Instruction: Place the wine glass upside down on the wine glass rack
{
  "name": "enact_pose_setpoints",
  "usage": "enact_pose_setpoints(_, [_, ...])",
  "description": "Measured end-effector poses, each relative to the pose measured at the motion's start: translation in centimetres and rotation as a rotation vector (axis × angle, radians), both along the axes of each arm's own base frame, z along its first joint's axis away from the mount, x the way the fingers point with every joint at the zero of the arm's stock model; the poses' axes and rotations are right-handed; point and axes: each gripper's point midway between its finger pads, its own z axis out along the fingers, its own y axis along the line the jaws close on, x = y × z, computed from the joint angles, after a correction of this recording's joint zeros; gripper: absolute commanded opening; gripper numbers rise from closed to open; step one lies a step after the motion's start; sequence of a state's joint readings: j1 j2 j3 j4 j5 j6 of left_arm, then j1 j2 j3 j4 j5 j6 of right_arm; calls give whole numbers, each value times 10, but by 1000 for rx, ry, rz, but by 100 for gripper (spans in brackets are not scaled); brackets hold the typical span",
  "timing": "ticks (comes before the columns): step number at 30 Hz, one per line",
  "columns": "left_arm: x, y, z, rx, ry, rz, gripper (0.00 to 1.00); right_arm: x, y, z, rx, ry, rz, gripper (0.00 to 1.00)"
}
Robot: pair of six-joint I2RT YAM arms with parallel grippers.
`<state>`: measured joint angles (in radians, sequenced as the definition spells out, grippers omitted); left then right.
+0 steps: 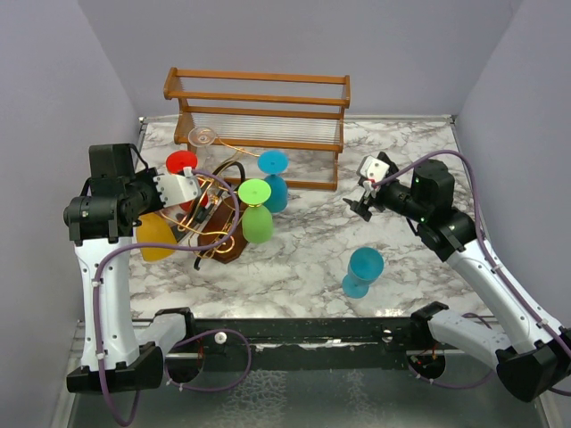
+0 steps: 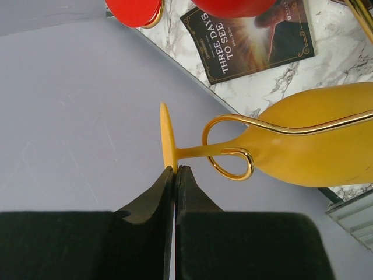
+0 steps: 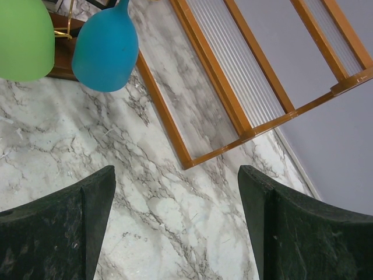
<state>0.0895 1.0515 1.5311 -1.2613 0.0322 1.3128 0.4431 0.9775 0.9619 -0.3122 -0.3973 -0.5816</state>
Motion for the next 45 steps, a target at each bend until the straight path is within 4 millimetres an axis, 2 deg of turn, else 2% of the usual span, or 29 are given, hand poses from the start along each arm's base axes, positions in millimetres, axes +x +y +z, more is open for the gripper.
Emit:
enact_pose_setpoints(20, [-15, -3, -4, 1, 51, -19, 0, 2, 1, -4, -6, 12, 0, 85])
enact_pose_setpoints(27, [-22, -11, 7, -21, 27, -57, 0, 2, 1, -4, -6, 12, 0, 85])
enact_pose_setpoints(32, [-24, -15, 7, -31, 26, -78, 0, 2, 1, -4, -6, 12, 0, 85])
enact_pose_setpoints(45, [-30, -21, -15, -46, 82, -116, 0, 2, 1, -4, -6, 12, 0, 86])
